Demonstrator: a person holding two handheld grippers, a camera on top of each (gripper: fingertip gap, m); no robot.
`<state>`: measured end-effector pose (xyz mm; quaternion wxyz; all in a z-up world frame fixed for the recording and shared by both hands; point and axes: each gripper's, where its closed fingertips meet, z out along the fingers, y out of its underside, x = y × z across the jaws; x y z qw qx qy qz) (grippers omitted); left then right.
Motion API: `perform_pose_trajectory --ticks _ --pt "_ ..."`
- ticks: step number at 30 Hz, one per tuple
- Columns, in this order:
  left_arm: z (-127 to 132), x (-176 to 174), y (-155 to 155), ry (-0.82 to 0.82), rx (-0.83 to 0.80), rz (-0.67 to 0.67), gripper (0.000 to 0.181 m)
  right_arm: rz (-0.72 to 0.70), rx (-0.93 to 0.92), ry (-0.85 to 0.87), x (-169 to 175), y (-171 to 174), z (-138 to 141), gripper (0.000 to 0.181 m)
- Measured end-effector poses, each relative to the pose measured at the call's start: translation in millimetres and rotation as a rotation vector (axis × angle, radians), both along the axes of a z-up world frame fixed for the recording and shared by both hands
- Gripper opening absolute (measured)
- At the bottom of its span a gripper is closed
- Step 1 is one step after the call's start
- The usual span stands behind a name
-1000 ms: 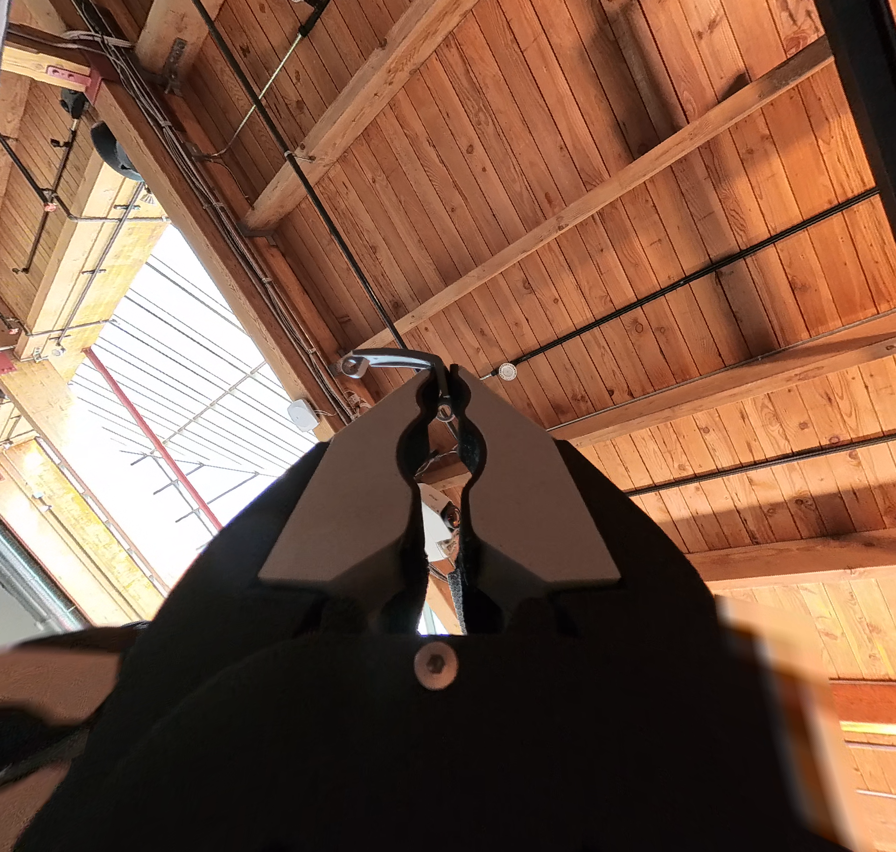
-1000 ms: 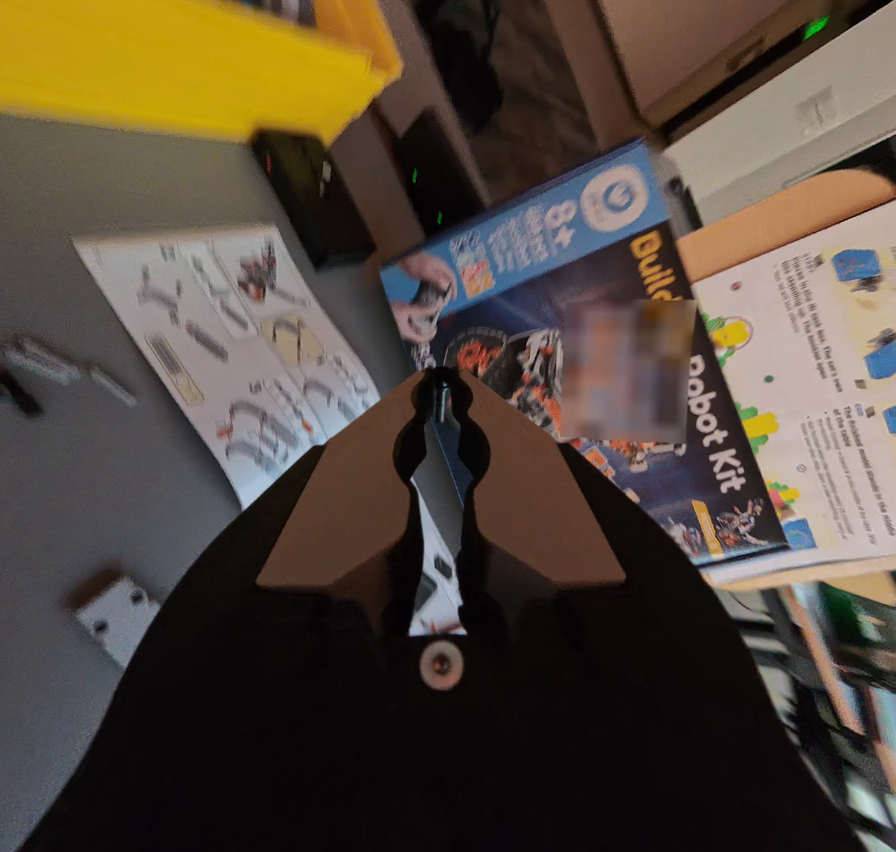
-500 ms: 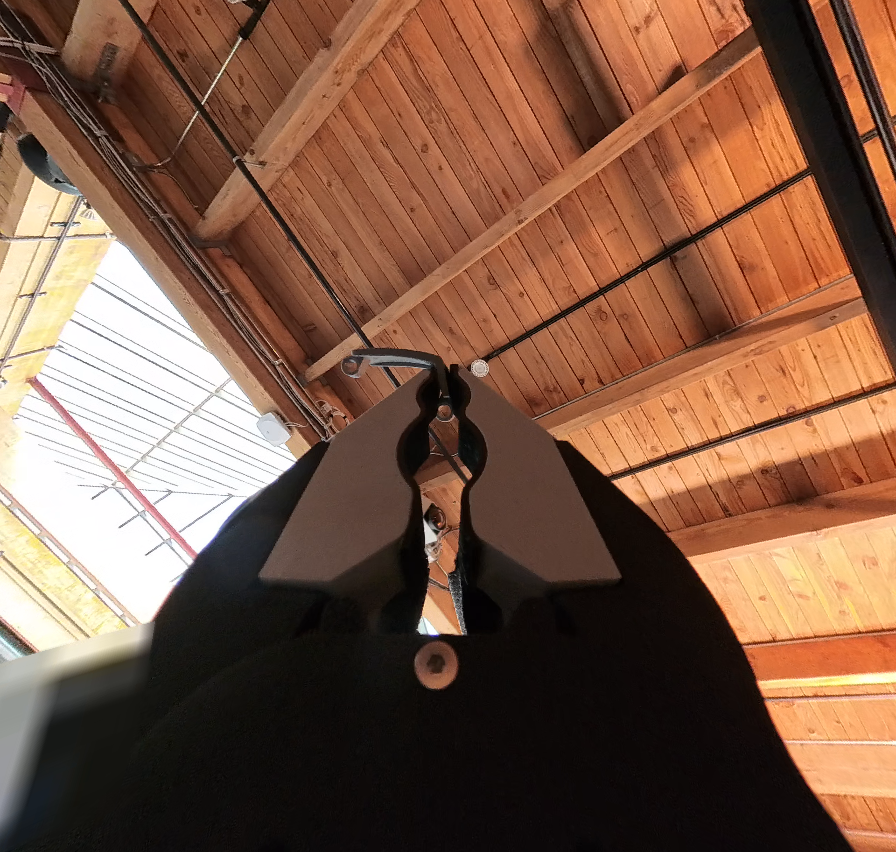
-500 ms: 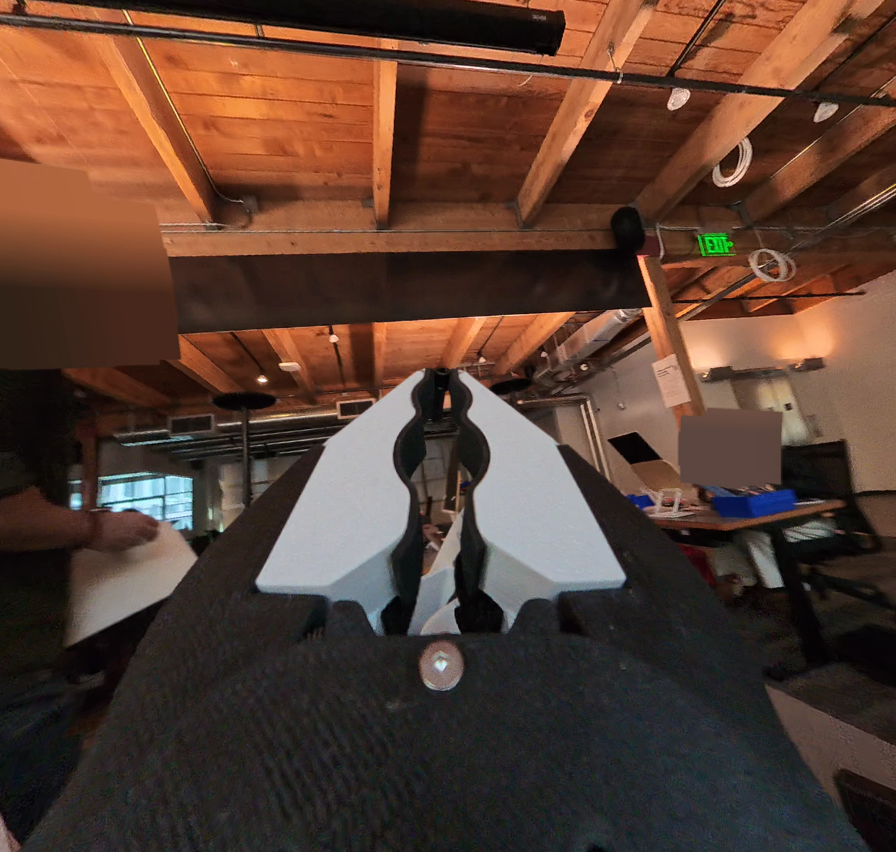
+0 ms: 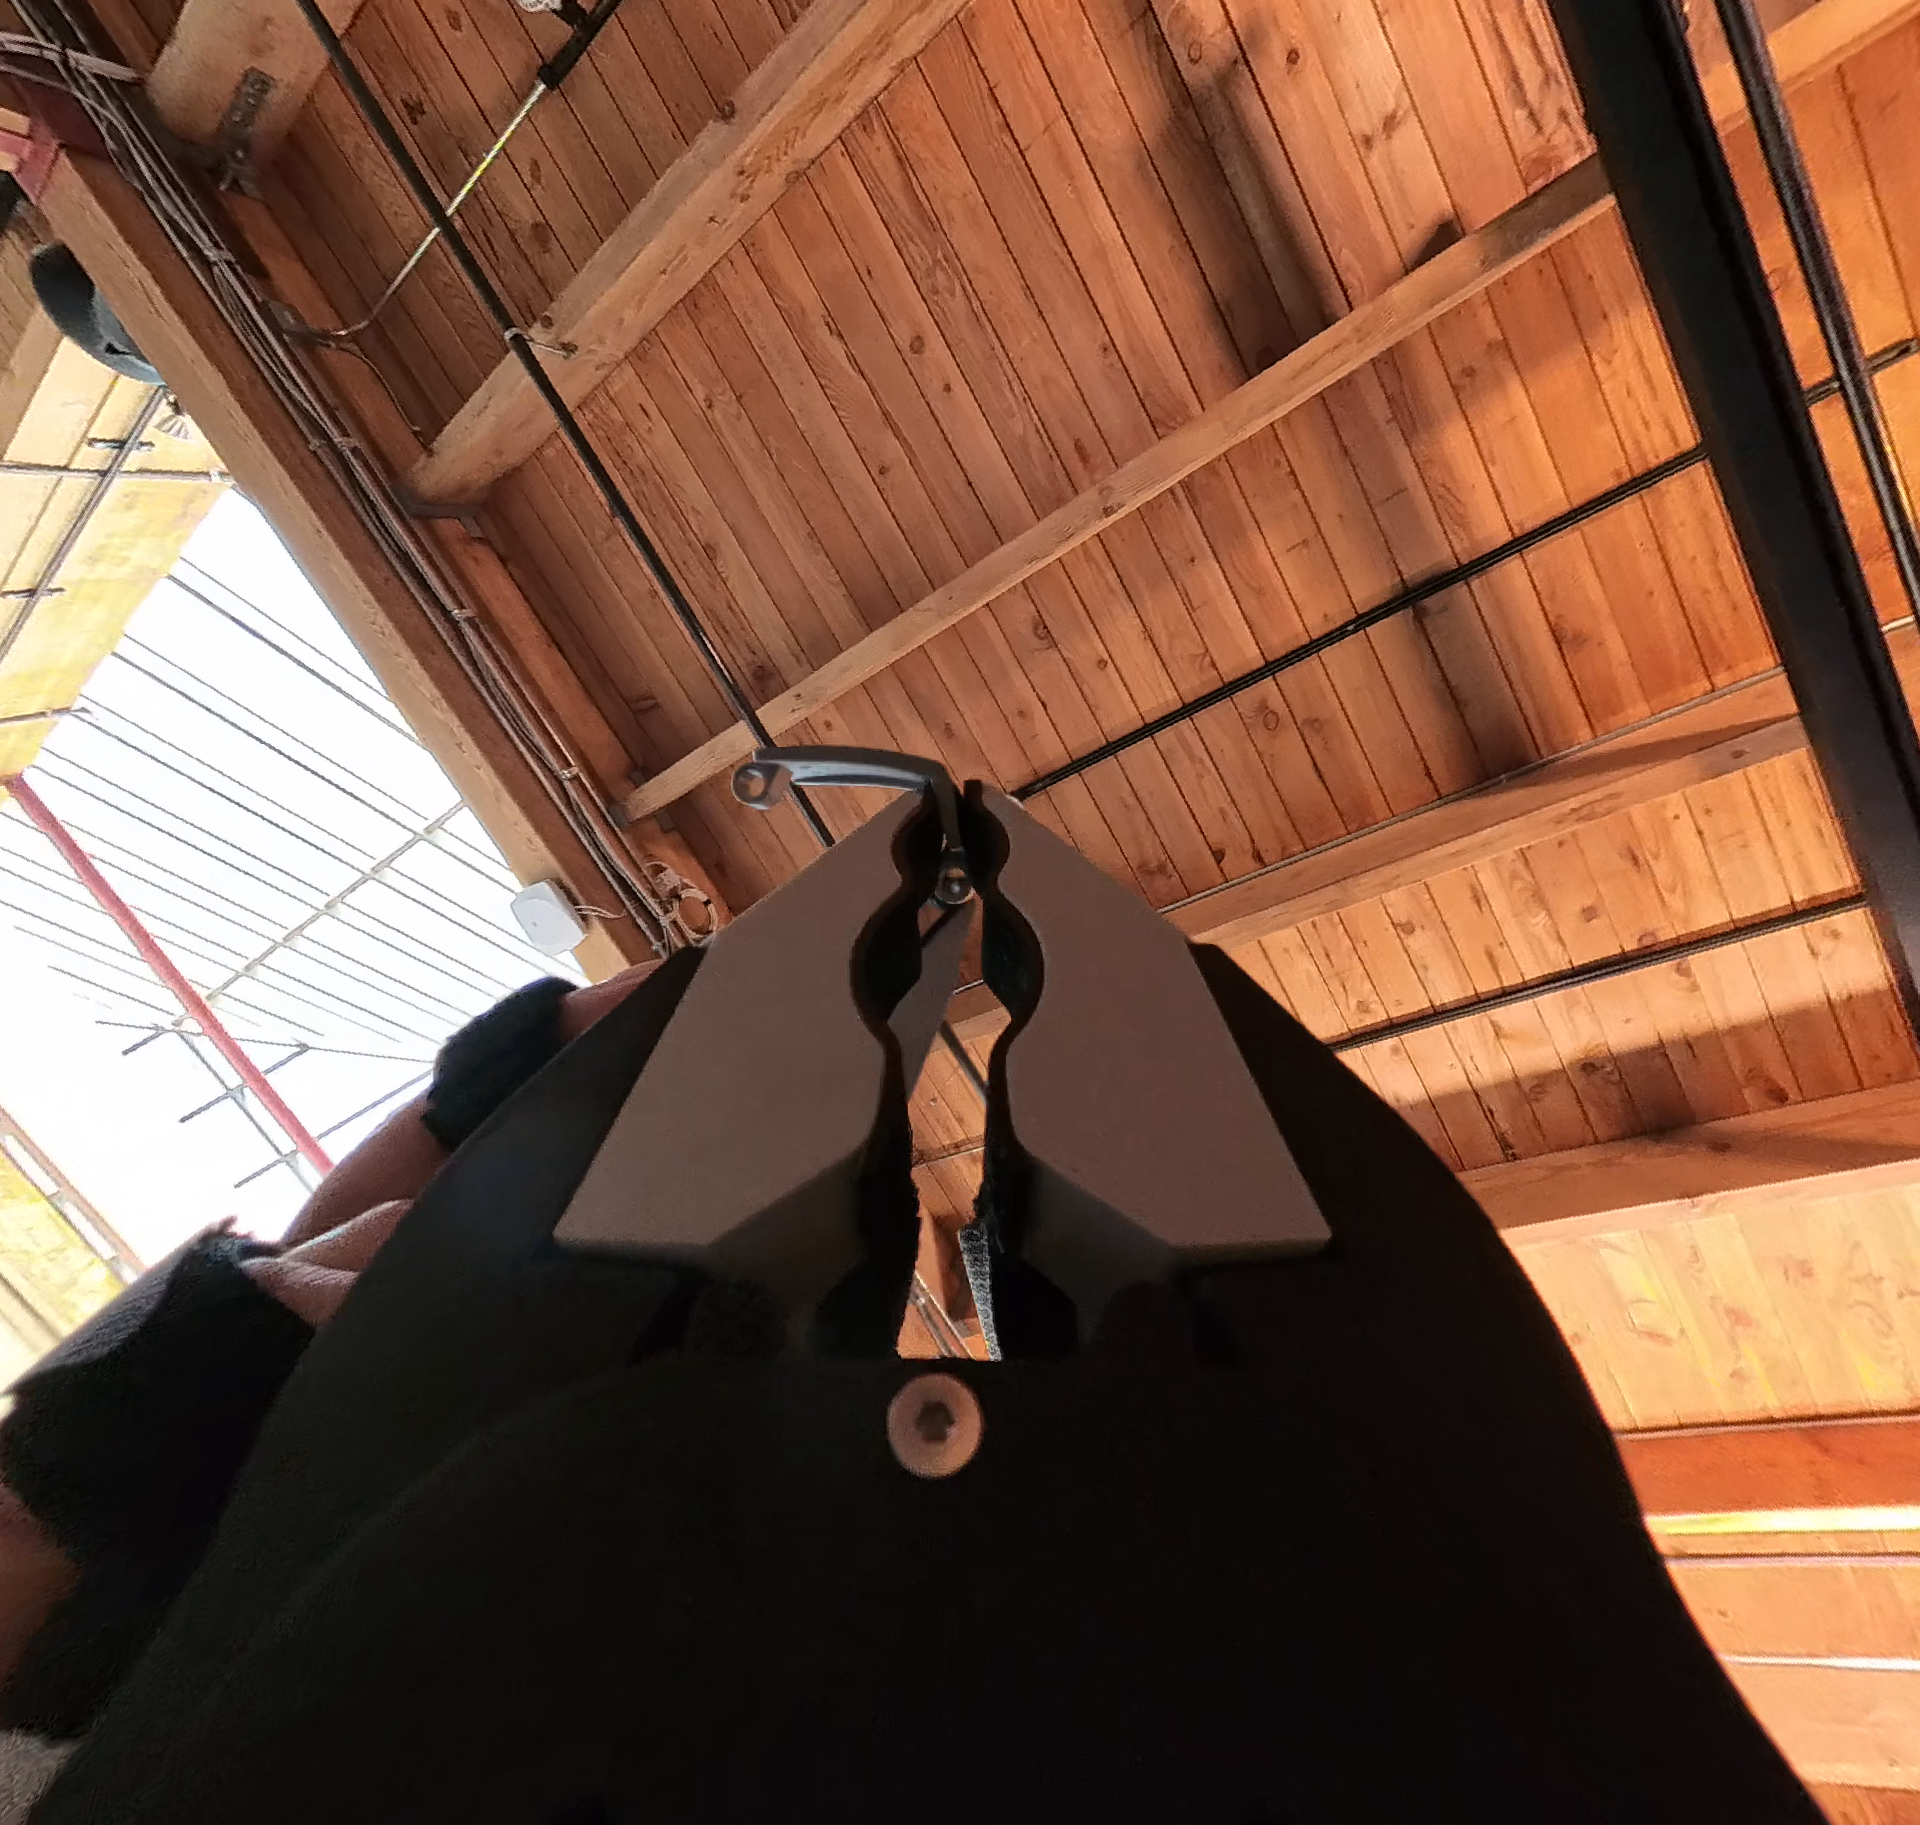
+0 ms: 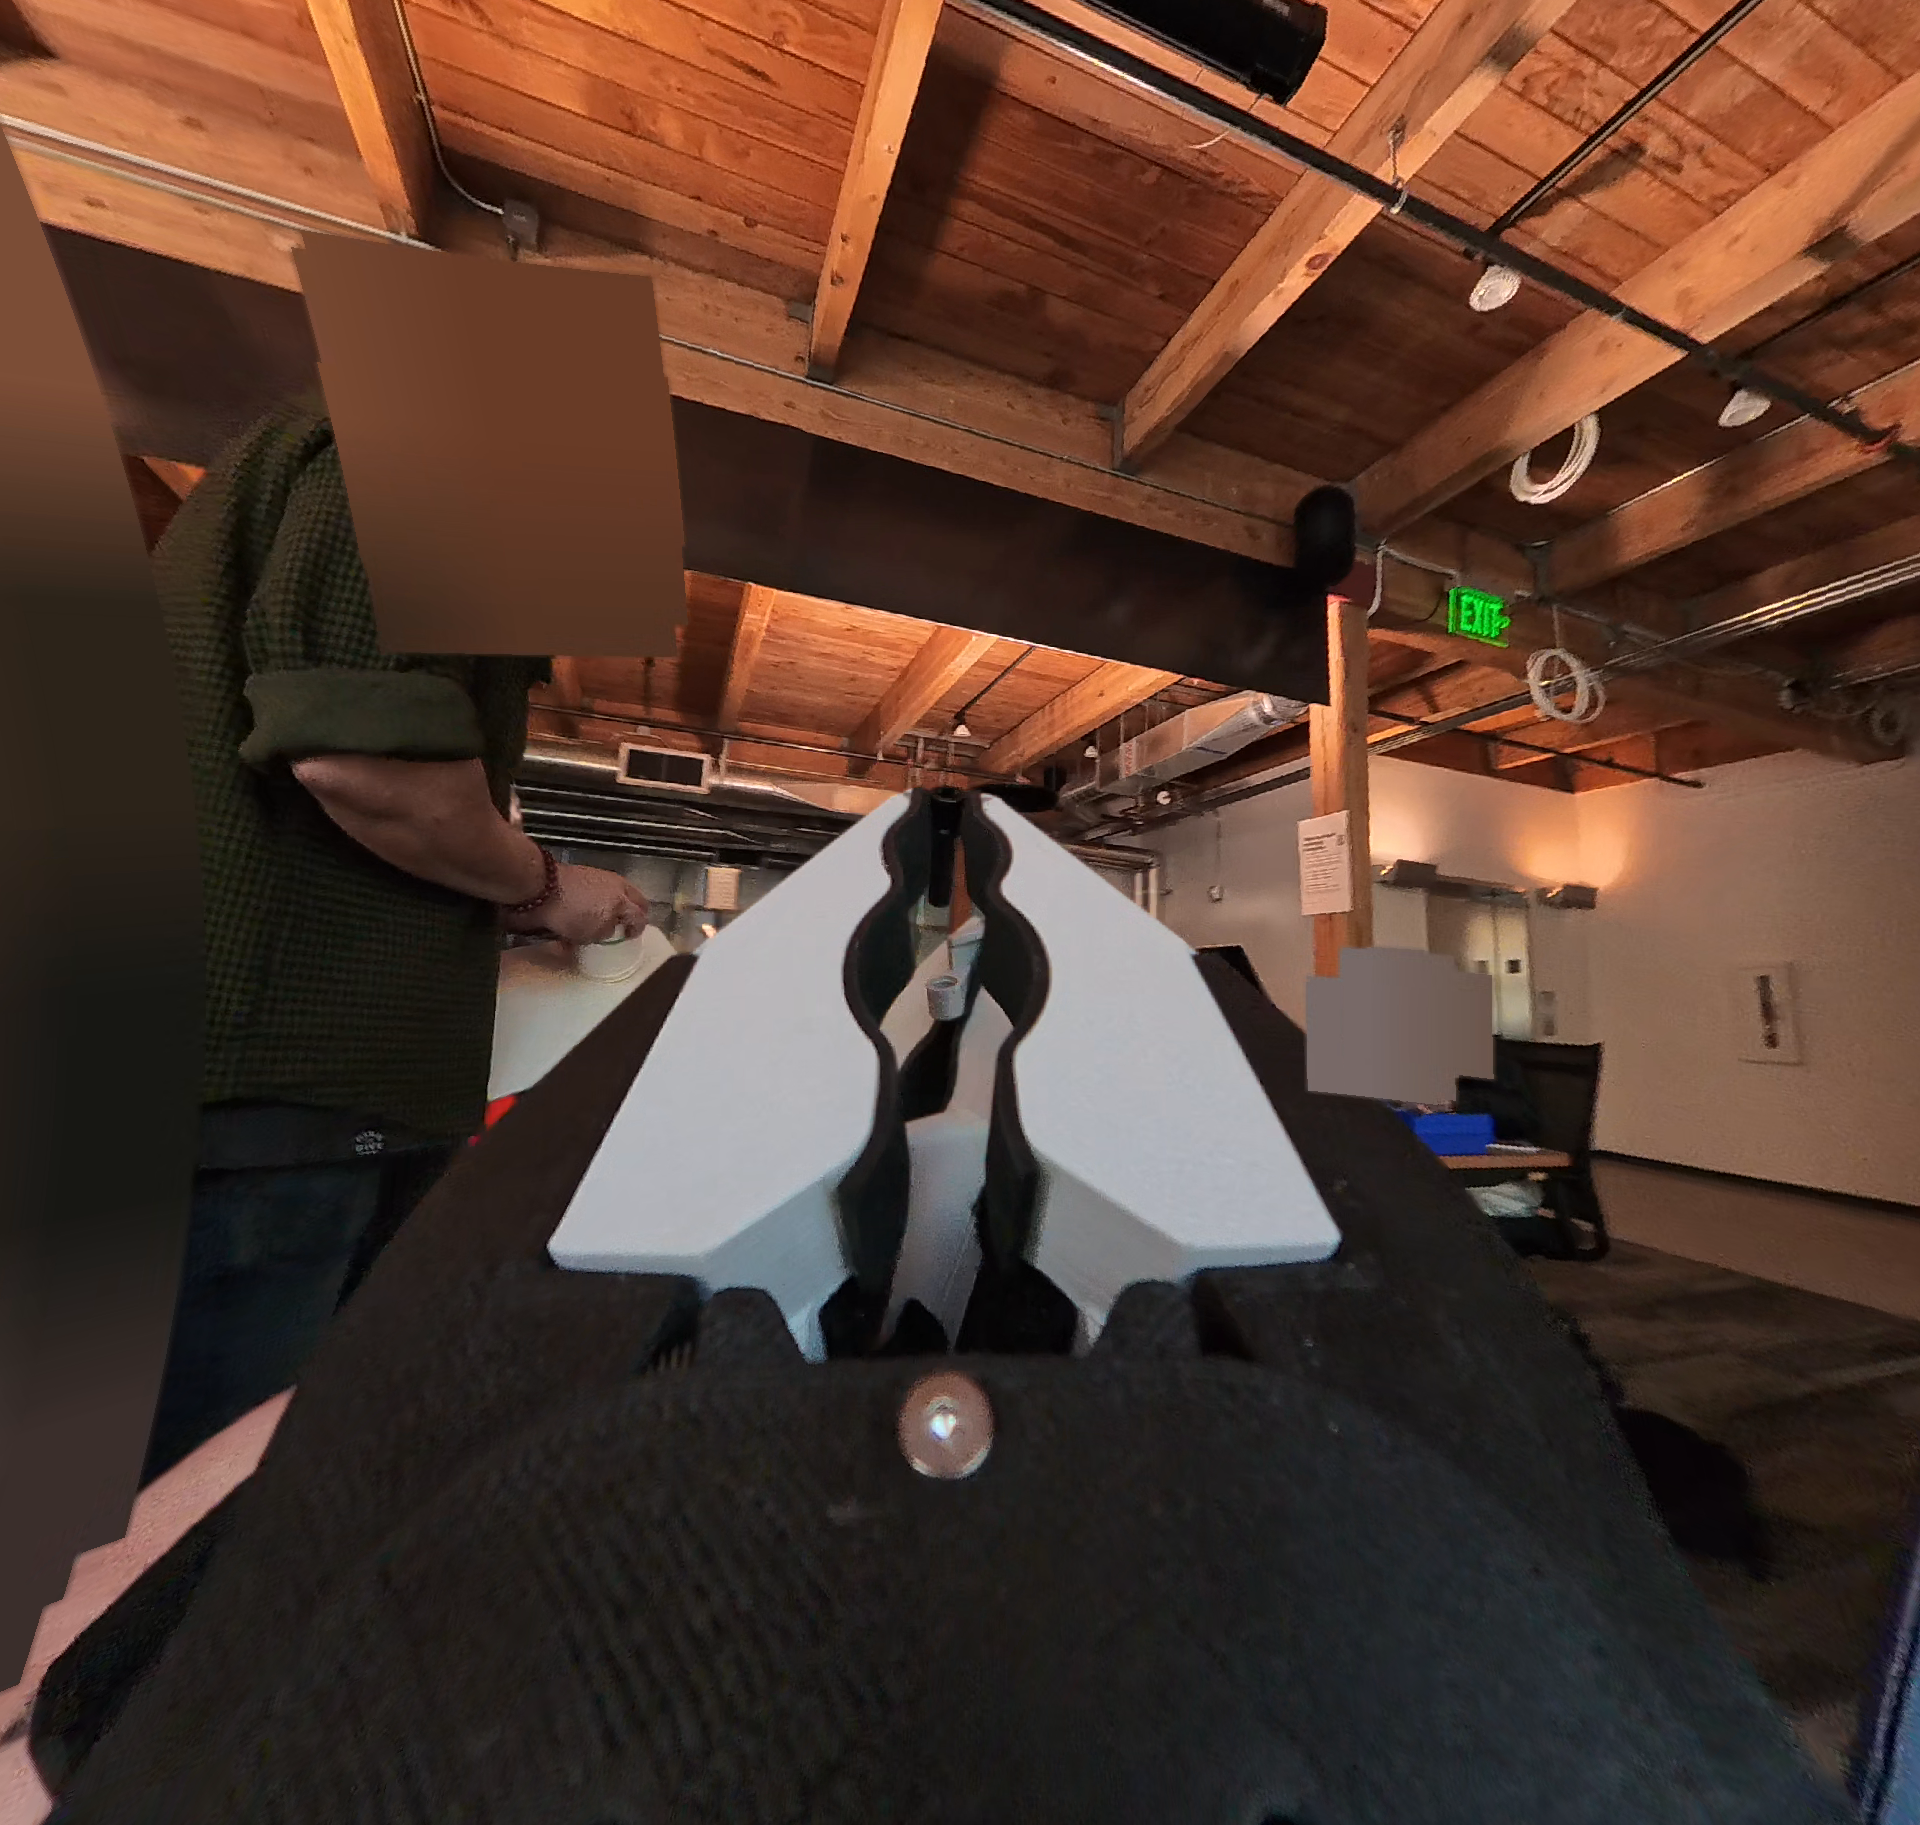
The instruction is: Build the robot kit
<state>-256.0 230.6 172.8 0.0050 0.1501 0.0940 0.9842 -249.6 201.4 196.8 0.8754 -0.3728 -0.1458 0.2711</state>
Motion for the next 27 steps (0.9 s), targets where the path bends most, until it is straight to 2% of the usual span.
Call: perform_pose_trajectory --ticks 5,11,18,27 --pt "4.1 -6.4 1.3 -0.005 0.016 0.027 0.001 -0.072 0.009 -0.053 -5.3 0.2 -2.7 0.003" --pt "9.4 -6.5 -2.0 0.036 0.064 0.029 0.001 -0.041 -0.015 -0.101 -11.4 3.9 -7.0 0.003" --pt "9.1 0.9 -10.8 0.037 0.071 -0.039 0.001 -0.027 0.005 -0.1 -10.0 0.5 -5.0 0.003" --pt "12.7 -2.5 -15.5 -0.054 0.036 -0.114 0.001 0.007 0.025 -0.113 -13.6 -5.7 -3.0 0.003"
